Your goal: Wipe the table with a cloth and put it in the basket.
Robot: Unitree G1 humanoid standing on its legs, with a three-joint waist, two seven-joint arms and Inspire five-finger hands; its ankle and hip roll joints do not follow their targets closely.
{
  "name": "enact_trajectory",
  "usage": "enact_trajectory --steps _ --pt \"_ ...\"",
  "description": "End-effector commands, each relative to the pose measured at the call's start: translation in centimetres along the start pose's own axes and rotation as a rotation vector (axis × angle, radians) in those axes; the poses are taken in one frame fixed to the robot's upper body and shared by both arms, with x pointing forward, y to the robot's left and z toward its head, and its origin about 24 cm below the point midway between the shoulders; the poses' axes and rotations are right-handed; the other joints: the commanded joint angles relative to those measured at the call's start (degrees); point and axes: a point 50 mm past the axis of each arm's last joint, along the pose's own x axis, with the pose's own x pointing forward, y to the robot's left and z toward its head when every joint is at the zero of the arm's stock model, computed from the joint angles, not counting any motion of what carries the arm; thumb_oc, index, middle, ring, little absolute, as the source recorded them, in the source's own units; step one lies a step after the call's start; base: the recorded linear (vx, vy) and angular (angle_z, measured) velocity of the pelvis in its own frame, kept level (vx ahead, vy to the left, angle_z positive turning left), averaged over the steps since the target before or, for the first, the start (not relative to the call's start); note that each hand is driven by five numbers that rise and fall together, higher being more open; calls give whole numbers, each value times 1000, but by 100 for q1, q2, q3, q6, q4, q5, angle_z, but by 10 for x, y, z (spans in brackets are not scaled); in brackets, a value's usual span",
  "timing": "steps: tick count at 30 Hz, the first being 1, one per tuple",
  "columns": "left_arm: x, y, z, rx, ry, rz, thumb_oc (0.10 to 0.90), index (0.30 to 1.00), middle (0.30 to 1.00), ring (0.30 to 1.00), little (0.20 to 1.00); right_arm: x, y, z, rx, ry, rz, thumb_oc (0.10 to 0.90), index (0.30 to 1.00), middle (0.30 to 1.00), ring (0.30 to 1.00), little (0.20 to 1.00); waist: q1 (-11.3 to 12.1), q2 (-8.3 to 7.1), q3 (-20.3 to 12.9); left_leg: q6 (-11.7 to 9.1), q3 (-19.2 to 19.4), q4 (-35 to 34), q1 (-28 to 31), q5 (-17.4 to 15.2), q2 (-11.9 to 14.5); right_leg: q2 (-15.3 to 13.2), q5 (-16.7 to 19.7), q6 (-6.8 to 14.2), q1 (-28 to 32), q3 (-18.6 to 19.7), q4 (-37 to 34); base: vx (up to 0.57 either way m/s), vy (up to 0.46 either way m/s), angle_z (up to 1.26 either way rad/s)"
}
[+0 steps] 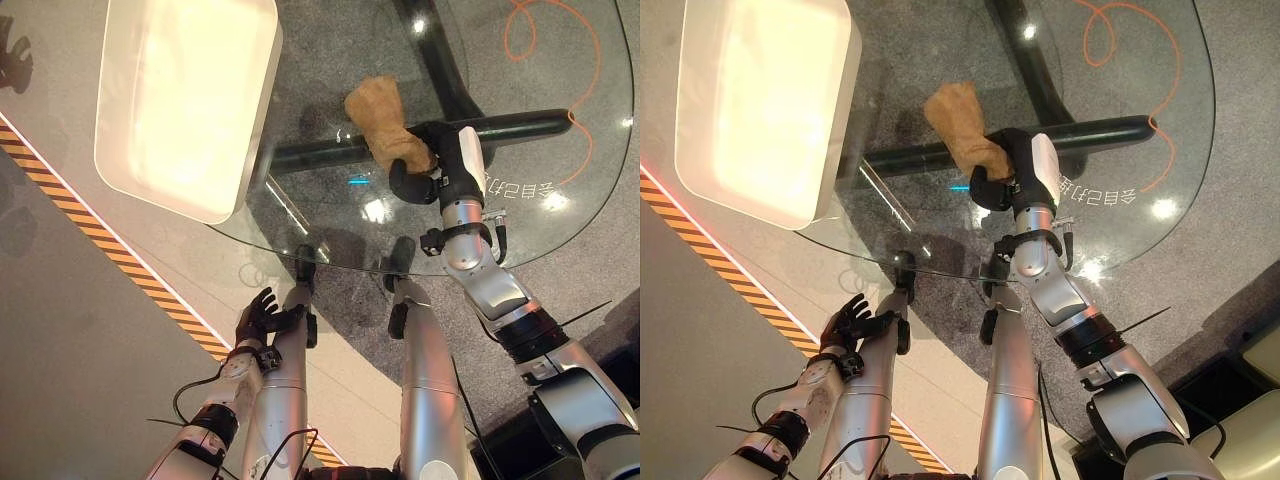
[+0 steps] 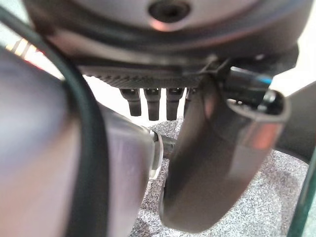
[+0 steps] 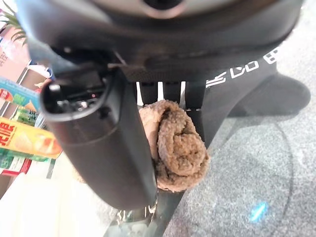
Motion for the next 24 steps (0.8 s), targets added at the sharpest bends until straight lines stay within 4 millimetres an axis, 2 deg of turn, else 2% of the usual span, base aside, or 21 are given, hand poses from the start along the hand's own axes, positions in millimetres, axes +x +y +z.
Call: enact_trajectory --steps 1,10,24 --pt "-18 5 -41 32 122 14 800 900 900 900 900 -25 43 38 89 -198 308 100 300 300 300 200 102 203 -115 367 619 437 -448 -159 -362 312 514 92 -178 -126 -496 0 0 0" --pt "-17 8 -41 38 124 17 800 900 900 900 900 -29 48 42 82 -234 408 100 300 300 300 200 111 199 -115 366 616 465 -486 -154 -351 298 516 91 -232 -140 -450 0 0 0" --pt "-17 10 -39 42 122 19 800 900 900 900 900 -30 46 38 71 -240 418 100 300 300 300 200 107 200 -115 374 607 488 -550 -150 -344 280 537 96 -300 -148 -435 0 0 0"
